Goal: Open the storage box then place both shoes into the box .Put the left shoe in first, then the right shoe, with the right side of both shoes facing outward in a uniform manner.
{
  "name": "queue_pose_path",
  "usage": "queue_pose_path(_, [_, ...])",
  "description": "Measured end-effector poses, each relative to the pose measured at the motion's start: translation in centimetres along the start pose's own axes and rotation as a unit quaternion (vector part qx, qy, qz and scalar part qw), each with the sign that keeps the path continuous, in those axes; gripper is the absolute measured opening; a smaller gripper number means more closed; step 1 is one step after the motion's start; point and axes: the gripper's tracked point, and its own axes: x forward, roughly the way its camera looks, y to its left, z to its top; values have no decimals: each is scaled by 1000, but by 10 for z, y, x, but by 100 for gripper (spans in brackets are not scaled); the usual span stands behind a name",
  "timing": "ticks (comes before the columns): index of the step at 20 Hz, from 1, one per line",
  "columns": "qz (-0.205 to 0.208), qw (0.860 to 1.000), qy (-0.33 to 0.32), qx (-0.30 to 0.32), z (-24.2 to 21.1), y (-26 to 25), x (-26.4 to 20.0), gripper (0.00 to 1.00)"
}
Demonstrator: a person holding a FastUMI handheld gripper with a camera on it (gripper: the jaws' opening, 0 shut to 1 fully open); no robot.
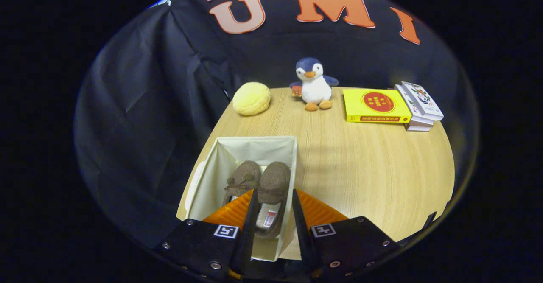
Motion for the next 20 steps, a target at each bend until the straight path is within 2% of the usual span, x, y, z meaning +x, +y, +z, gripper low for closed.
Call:
queue_pose_path(4, [-1,997,-80,18,41,-41,-35,60])
queue_pose_path(9, [-28,985,-165,36,70,-108,-68,71])
queue_pose_path(13, [-55,979,-190,47,77,-160,-91,83])
queue_pose_path(16, [-58,966,-249,37,98,-182,-122,89])
queue_pose_path(20, [-77,938,-339,0,130,-202,-164,93])
